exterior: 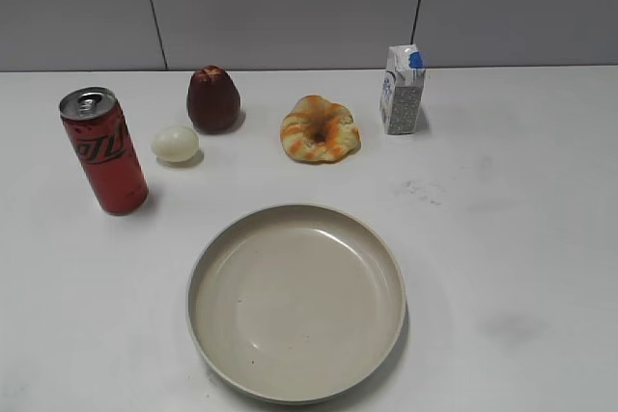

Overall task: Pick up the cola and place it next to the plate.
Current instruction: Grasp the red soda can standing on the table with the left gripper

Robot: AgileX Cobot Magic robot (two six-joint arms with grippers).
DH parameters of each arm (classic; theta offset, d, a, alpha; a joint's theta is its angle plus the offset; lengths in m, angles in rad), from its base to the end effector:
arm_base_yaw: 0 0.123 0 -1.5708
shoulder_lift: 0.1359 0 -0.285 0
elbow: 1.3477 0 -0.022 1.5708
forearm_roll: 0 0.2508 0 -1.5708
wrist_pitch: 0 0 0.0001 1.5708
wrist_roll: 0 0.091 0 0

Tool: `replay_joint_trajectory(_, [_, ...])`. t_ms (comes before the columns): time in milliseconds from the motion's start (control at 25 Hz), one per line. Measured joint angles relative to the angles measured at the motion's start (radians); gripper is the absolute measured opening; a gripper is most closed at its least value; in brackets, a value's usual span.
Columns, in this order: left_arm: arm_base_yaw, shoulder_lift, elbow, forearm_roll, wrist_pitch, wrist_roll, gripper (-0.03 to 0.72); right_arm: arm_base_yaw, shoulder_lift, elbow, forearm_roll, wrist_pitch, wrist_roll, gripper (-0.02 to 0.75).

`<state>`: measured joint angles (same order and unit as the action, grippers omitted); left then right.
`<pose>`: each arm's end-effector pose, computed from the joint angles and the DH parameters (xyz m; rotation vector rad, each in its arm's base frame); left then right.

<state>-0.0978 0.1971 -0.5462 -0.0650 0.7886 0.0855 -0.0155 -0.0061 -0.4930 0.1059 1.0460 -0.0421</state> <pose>0.0334 -0.0075 0.3107 0.1629 1.9156 -0.0833 -0.0045 0.0084 0.2769 -0.0308 2.0269 0.0901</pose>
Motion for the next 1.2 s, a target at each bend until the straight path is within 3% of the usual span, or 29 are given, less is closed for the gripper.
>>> replay_joint_trajectory(120, [0.0, 0.227, -0.037, -0.011, -0.13, 0.0, 0.656, 0.0, 0.0, 0.0, 0.0, 0.0, 0.0, 0.535])
replay_joint_trajectory(240, [0.0, 0.52, -0.144, -0.062, -0.145, 0.017, 0.656, 0.0, 0.0, 0.0, 0.0, 0.0, 0.0, 0.535])
replay_joint_trajectory(480, [-0.016, 1.039, -0.555, -0.181, 0.066, 0.122, 0.652, 0.0, 0.0, 0.0, 0.0, 0.0, 0.0, 0.535])
replay_joint_trajectory(760, [-0.139, 1.415, -0.964, -0.145, 0.309, 0.14, 0.652, 0.0, 0.0, 0.0, 0.0, 0.0, 0.0, 0.535])
replay_joint_trajectory(920, [-0.164, 1.551, -1.048, -0.114, 0.395, 0.141, 0.652, 0.0, 0.0, 0.0, 0.0, 0.0, 0.0, 0.535])
replay_joint_trajectory(1200, [-0.164, 1.666, -1.053, -0.101, 0.392, 0.141, 0.645, 0.0, 0.0, 0.0, 0.0, 0.0, 0.0, 0.535])
